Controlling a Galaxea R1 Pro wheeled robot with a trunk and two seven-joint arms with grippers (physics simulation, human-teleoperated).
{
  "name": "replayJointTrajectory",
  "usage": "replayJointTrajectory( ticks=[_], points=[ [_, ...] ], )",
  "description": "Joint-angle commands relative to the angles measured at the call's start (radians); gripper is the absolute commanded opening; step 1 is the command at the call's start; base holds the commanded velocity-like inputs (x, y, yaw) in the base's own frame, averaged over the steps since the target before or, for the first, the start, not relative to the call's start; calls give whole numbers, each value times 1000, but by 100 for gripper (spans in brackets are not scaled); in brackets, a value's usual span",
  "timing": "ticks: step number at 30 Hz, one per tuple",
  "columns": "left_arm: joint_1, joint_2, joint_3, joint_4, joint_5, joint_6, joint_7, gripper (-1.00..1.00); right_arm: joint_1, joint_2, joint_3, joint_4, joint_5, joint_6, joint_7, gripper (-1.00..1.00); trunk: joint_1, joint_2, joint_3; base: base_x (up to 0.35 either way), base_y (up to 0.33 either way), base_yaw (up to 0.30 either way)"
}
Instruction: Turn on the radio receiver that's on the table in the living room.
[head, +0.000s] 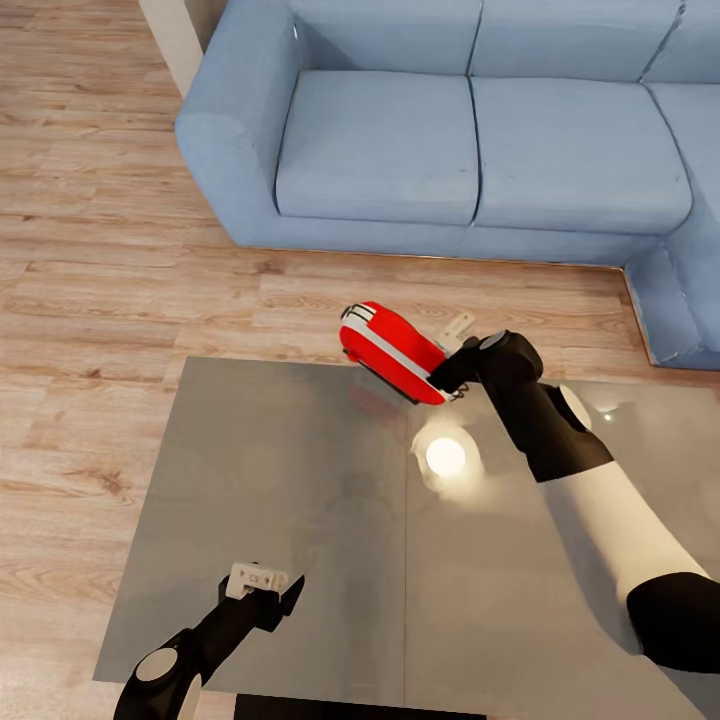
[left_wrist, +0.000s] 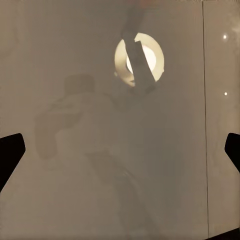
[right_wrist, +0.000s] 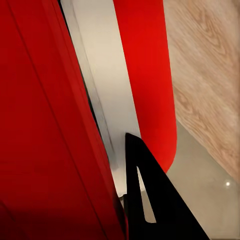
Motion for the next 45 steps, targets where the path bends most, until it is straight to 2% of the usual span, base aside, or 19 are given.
replayJointTrajectory(
  ticks=[1,6,9,10,11,14,15,16,21,24,27,30,31,32,35,36,41,44,45],
  points=[
    [0,0,0,0,0,-1,0,100,0,-1,1,-2,0,3,0,-100,0,0,0,0,0,0],
    [0,-1,0,0,0,-20,3,100,4,-29,4,-74,0,39,0,-100,0,0,0,0,0,0],
    [0,-2,-2,0,0,-23,2,100,9,-61,5,-176,-1,83,0,-100,0,0,0,0,0,0],
    [0,-2,-2,0,0,-23,2,100,9,-80,8,-216,0,106,0,-100,0,0,0,0,0,0],
    [0,-2,-3,0,0,-23,2,100,9,-87,12,-226,0,107,0,-100,0,0,0,0,0,0],
    [0,-5,-4,-2,0,-21,2,100,9,-126,56,-256,0,107,-1,-100,0,0,0,0,0,0],
    [0,-11,-5,-3,0,-17,1,100,9,-146,76,-263,0,107,-2,-100,0,0,0,0,0,0],
    [0,-18,-6,-3,0,-15,0,100,8,-155,84,-267,0,107,-2,-100,0,0,0,0,0,0],
    [0,-34,-6,-5,0,-11,-1,100,18,-168,95,-281,0,107,-10,-100,0,0,0,0,0,0],
    [-1,-41,-6,-7,0,15,-1,100,56,-170,97,-286,0,107,-65,-100,0,0,0,0,0,0],
    [-16,-47,-6,-8,0,51,-1,100,110,-169,99,-289,0,87,-183,-100,0,0,0,0,0,0],
    [-30,-64,-6,-8,0,86,-3,100,200,-164,105,-291,0,5,-400,-100,0,0,0,0,0,0],
    [-31,-66,-6,-8,0,89,-4,100,216,-164,108,-291,0,-7,-435,-100,0,0,0,0,0,0],
    [-32,-69,-6,-8,0,93,-4,100,247,-163,118,-292,0,-28,-507,-100,0,0,0,0,0,0],
    [-35,-73,-6,-8,1,101,-5,100,333,-163,163,-292,0,-77,-709,-100,0,0,0,0,0,0],
    [-41,-74,-6,-9,1,109,-5,100,363,-164,189,-293,0,-94,-792,-100,0,0,0,0,0,0],
    [-82,-78,-6,-9,21,176,-10,100,407,-170,267,-295,0,-130,-977,-100,0,0,0,0,0,0],
    [-109,-79,-6,-9,40,208,-13,100,434,-172,300,-295,0,-156,-1075,-100,0,0,0,0,0,0],
    [-128,-79,-6,-9,54,226,-14,100,466,-172,319,-296,0,-177,-1156,-100,0,0,0,0,0,0]
  ],
)
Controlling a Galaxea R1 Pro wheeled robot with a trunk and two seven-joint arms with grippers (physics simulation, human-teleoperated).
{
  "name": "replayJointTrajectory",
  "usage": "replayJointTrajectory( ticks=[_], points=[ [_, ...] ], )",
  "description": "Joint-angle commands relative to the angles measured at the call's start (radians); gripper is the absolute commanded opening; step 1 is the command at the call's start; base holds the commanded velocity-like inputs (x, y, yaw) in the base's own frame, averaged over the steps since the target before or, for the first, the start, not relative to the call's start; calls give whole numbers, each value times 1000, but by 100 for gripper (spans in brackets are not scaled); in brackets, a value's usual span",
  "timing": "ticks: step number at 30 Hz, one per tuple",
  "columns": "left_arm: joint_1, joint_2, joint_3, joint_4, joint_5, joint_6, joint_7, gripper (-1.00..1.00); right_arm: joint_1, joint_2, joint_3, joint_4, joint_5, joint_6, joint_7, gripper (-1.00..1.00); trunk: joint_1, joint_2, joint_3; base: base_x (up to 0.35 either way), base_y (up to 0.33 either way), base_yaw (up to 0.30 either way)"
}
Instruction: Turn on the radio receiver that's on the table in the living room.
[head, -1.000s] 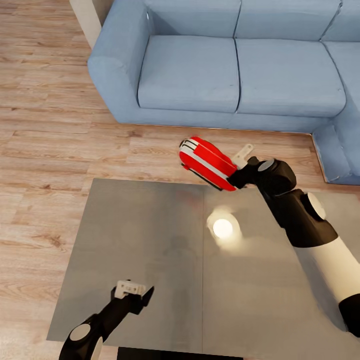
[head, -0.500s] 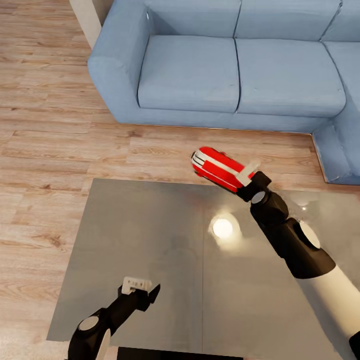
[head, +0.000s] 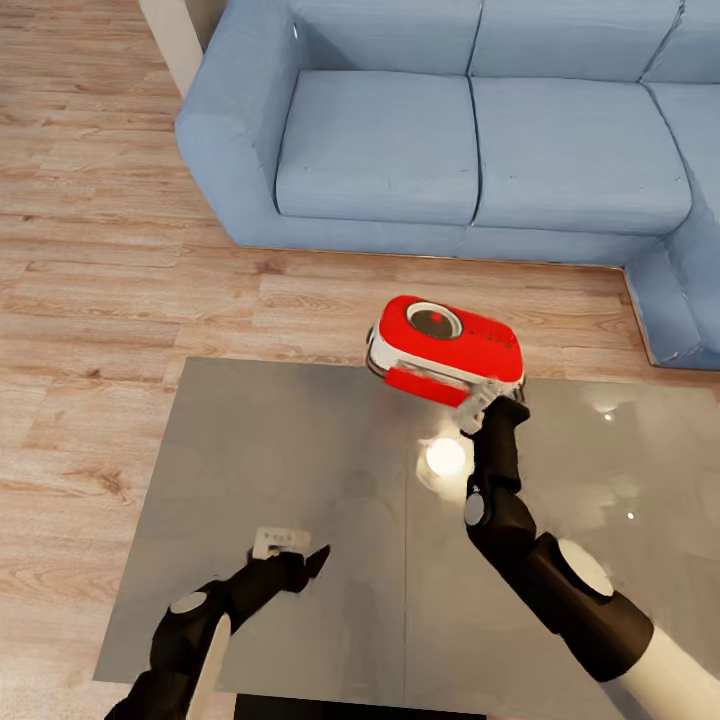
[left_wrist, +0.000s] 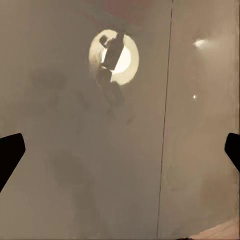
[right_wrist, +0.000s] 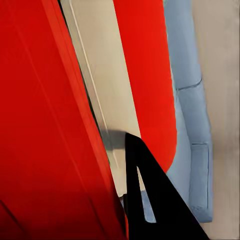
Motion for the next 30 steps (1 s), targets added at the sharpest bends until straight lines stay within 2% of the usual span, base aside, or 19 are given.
replayJointTrajectory(
  ticks=[1,5,10,13,15,19,22,23,24,28,30],
  points=[
    [-30,0,0,0,23,42,-1,100,61,-1,21,0,6,-35,-137,-100,0,0,0,0,0,0],
    [-76,1,0,0,40,116,-3,100,105,-2,43,3,6,-63,-273,-100,0,0,0,0,0,0],
    [-117,1,0,0,46,173,-12,100,124,-7,81,14,3,-73,-367,-100,0,0,0,0,0,0],
    [-165,1,0,1,48,254,-16,100,129,-45,105,58,1,-111,-408,-100,0,0,0,0,0,0],
    [-179,1,0,1,49,276,-16,100,130,-55,117,83,1,-149,-420,-100,0,0,0,0,0,0],
    [-196,2,0,1,50,296,-16,100,136,-72,155,150,1,-237,-485,-100,0,0,0,0,0,0],
    [-205,1,0,0,51,303,-17,100,147,-80,190,230,-1,-311,-575,-100,0,0,0,0,0,0],
    [-206,1,0,0,51,303,-17,100,148,-81,196,241,-1,-320,-586,-100,0,0,0,0,0,0],
    [-208,1,0,0,52,304,-17,100,151,-82,221,269,-2,-341,-613,-100,0,0,0,0,0,0],
    [-218,1,0,0,52,307,-18,100,176,-82,258,284,-2,-347,-630,-100,0,0,0,0,0,0],
    [-237,1,0,0,61,337,-18,100,194,-83,267,288,-2,-347,-633,-100,0,0,0,0,0,0]
  ],
)
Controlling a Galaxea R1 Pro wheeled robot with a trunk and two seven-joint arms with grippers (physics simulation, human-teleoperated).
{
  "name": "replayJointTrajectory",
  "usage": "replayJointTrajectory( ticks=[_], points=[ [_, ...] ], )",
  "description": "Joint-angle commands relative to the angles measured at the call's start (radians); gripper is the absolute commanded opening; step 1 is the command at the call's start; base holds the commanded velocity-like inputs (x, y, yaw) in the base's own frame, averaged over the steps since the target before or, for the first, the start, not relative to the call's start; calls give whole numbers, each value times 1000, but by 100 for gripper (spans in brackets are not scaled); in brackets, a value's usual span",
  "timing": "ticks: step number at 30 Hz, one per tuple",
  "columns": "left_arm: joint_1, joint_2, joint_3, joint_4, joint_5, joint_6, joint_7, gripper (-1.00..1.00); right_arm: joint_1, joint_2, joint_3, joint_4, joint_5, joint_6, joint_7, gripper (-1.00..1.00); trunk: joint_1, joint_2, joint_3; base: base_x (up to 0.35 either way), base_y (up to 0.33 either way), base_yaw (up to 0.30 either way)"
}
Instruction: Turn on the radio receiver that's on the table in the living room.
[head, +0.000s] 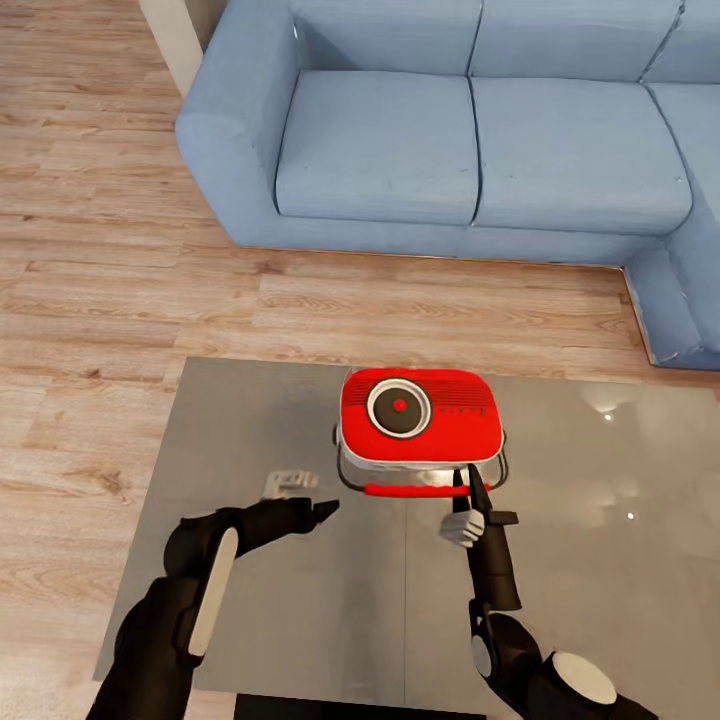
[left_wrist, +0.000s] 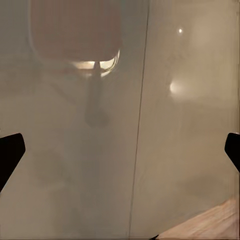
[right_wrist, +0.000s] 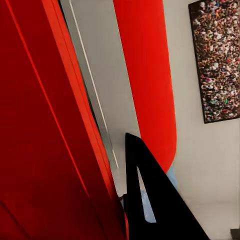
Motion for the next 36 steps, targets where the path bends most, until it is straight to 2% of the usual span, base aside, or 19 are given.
replayJointTrajectory(
  ticks=[1,5,10,17,18,21,23,27,32,36],
  points=[
    [-7,0,0,0,10,19,0,100,3,0,2,1,7,4,0,-100,0,0,0,0,0,0],
    [-13,0,0,0,21,36,1,100,6,0,4,2,5,10,0,-100,0,0,0,0,0,0],
    [-16,-1,0,0,25,43,1,100,7,6,7,9,3,85,9,-100,0,0,0,0,0,0],
    [-16,-2,0,0,25,42,1,100,7,7,10,10,3,102,12,-100,0,0,0,0,0,0],
    [-22,-6,-6,6,31,48,-4,100,8,1,15,17,-11,103,8,-100,0,0,0,0,0,0],
    [-39,3,-18,22,50,64,-21,100,8,3,32,38,-31,98,11,-100,0,0,0,0,0,0],
    [-27,15,-27,11,38,53,-10,100,8,3,28,52,-41,97,14,-100,0,0,0,0,0,0],
    [-5,19,-49,-8,18,51,4,100,8,1,24,56,-60,102,15,-100,0,0,0,0,0,0],
    [21,24,-60,-11,15,52,6,100,8,-1,22,51,-71,112,16,-100,0,0,0,0,0,0],
    [21,26,-61,-13,18,64,5,100,8,-1,22,51,-82,119,17,-100,0,0,0,0,0,0]
  ],
)
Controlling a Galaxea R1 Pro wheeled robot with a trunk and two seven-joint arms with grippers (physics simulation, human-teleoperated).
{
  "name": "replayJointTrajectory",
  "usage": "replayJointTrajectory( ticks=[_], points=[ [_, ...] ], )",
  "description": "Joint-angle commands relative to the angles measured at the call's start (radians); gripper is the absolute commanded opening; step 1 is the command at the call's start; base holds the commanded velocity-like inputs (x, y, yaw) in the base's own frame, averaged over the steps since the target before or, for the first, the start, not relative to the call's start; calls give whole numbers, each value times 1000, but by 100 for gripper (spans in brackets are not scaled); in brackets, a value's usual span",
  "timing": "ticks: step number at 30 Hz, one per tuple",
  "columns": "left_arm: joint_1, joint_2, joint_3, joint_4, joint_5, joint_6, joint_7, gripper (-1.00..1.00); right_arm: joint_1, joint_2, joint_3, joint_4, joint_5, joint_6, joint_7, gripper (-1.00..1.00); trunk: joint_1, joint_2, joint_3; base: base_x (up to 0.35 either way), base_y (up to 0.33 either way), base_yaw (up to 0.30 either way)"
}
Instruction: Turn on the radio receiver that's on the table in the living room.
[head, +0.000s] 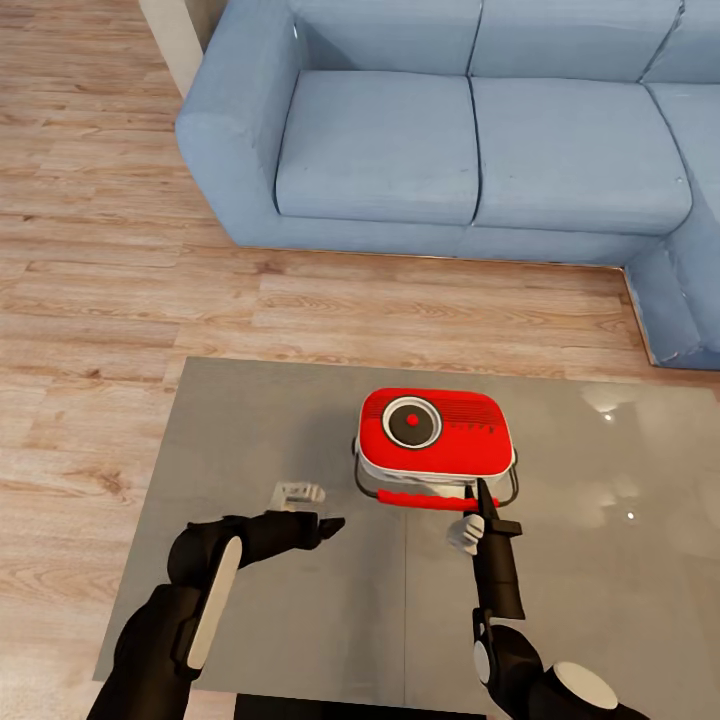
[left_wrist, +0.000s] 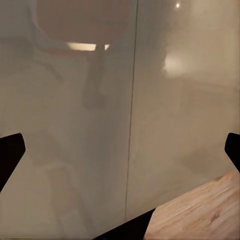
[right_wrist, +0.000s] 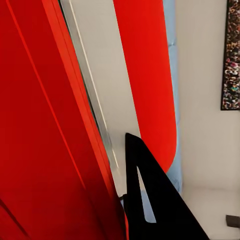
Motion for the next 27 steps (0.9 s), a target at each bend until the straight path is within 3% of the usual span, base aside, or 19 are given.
replayJointTrajectory(
  ticks=[1,14,15,18,23,27],
  points=[
    [0,0,0,-1,1,4,0,100,0,0,0,-1,5,5,1,-100,0,0,0,0,0,0],
    [-8,7,3,-5,2,25,-68,100,0,0,0,4,-37,22,11,-100,0,0,0,0,0,0],
    [-24,6,3,-5,3,28,-168,100,0,0,0,5,83,66,11,-100,0,0,0,0,0,0],
    [-52,3,4,-5,8,37,-171,100,0,0,0,5,83,67,10,-100,0,0,0,0,0,0],
    [-107,-1,5,-4,71,43,-174,100,0,0,0,5,86,68,9,-100,0,0,0,0,0,0],
    [-165,1,5,-3,192,46,-175,100,0,0,1,5,88,68,9,-100,0,0,0,0,0,0]
  ],
)
